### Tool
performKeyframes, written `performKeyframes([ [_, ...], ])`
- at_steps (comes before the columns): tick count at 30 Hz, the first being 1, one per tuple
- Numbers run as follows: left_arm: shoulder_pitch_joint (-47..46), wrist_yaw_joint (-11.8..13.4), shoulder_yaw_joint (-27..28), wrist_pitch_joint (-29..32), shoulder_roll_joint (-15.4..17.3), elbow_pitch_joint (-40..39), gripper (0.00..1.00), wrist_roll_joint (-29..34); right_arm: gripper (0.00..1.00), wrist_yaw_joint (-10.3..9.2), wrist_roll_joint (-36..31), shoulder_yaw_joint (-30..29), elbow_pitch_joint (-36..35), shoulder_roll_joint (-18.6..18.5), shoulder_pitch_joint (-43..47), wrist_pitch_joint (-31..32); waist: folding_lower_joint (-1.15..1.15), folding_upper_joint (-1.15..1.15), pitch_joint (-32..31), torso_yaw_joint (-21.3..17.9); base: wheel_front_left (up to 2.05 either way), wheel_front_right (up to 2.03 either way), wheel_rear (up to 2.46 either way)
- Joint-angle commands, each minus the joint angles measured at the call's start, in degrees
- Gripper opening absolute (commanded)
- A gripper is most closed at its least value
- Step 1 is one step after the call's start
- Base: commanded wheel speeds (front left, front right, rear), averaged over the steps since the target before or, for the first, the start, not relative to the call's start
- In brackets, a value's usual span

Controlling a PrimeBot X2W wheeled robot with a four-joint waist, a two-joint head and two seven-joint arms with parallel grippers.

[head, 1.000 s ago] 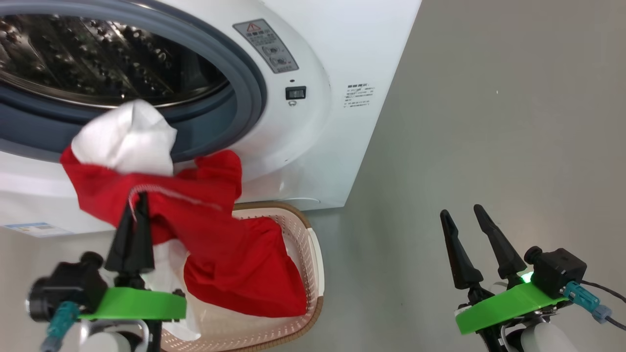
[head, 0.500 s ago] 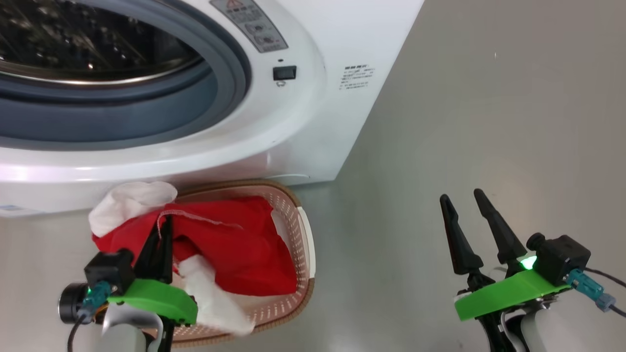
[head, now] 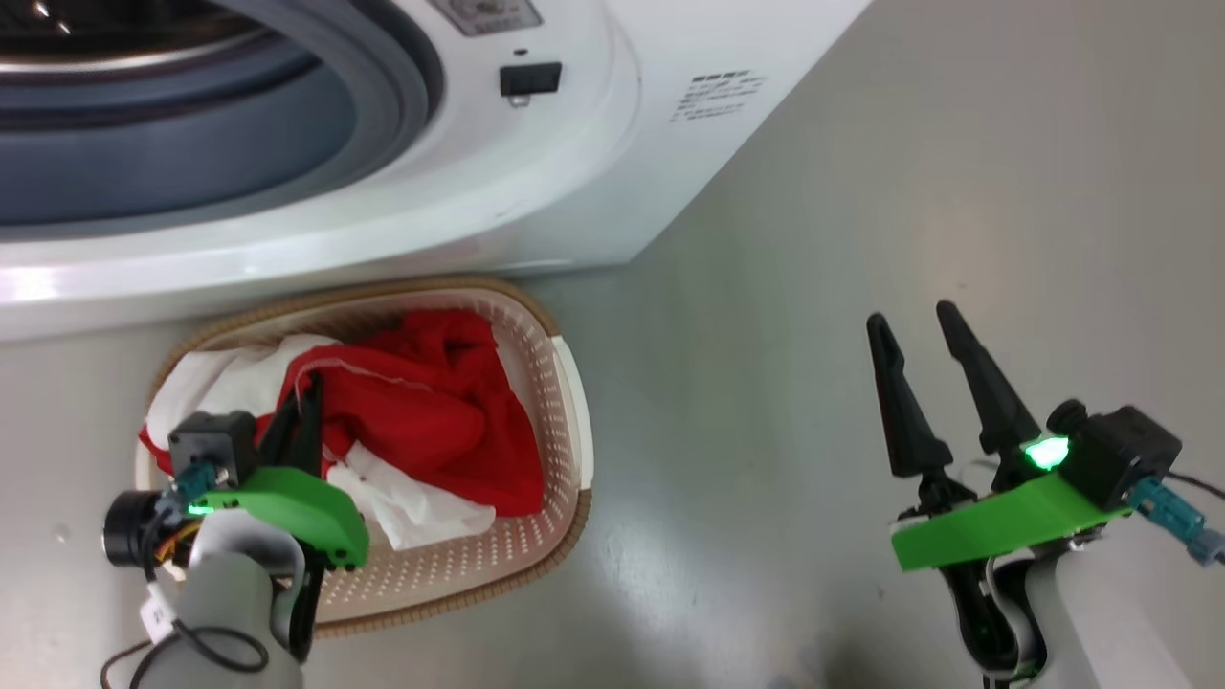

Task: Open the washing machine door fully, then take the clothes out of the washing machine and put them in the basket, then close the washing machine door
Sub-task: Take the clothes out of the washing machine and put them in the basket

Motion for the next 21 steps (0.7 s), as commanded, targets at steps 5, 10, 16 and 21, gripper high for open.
performKeyframes([
  [5,-3.50,-0.28,2.16,-0.29,1.76,4.65,0.02,0.56,1.00,0.43,0.77,0.44,-2.13,-0.14,-2.27,-0.37,0.00,0.00,6.50,-0.46,0.00,0.00,0.00],
  [10,-5.46,-0.30,2.58,-0.29,1.83,7.40,0.09,0.38,1.00,0.43,0.63,0.22,-2.33,-0.14,-3.01,-0.37,0.00,0.00,7.61,-0.22,0.00,0.00,0.00],
  [16,-5.82,-0.31,2.84,-0.29,1.69,8.20,0.33,0.06,1.00,0.43,0.47,0.21,-2.11,-0.14,-3.02,-0.37,0.00,0.00,7.21,0.14,0.00,0.00,0.00],
  [21,-5.24,-0.32,3.09,-0.29,1.55,8.06,1.00,-0.37,1.00,0.43,0.19,0.42,-1.69,-0.14,-2.84,-0.37,0.00,0.00,5.77,0.55,0.00,0.00,0.00],
])
